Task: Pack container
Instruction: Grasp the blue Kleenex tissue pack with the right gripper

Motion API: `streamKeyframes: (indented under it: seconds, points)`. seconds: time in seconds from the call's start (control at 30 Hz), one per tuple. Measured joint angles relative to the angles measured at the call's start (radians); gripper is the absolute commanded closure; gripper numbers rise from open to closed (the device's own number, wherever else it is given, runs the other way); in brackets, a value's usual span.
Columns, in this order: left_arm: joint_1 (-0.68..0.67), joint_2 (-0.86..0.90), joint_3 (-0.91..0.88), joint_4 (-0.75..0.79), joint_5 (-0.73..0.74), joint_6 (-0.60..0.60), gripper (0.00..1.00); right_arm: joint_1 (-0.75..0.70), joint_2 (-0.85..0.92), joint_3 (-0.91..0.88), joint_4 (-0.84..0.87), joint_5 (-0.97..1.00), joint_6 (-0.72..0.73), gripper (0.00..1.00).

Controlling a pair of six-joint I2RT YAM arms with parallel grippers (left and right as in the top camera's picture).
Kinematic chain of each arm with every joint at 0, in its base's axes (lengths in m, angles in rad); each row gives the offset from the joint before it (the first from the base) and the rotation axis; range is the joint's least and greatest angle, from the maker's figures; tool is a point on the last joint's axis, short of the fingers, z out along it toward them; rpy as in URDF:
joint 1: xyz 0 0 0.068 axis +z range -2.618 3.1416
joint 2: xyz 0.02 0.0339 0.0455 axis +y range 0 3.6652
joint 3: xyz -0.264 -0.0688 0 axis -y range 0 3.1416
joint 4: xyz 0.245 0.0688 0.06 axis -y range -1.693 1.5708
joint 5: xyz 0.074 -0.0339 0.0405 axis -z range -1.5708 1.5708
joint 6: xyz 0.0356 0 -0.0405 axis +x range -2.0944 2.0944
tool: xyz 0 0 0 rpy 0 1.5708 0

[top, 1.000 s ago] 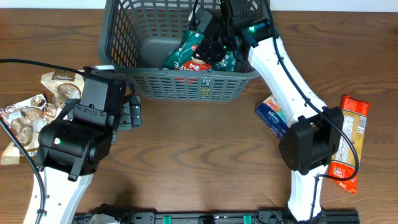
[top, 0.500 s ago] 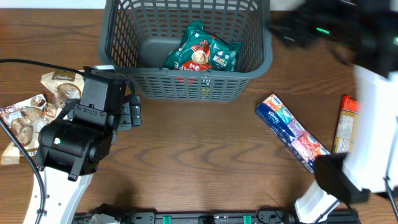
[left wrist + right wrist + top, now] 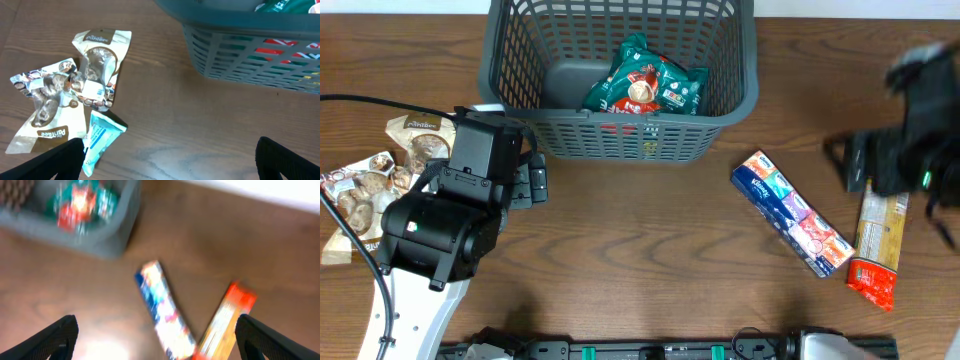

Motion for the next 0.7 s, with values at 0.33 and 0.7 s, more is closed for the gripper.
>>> streamKeyframes:
  seconds: [0.33, 0.7]
  points:
    - [0.0, 0.0, 0.001, 0.002, 0.0, 0.0, 0.01, 0.0, -0.276, -0.748, 0.122, 0.146, -0.085, 0.01]
    - [0.0, 0.0, 0.001, -0.002, 0.0, 0.0, 0.01, 0.0, -0.02, -0.883, 0.391, 0.118, -0.321, 0.01]
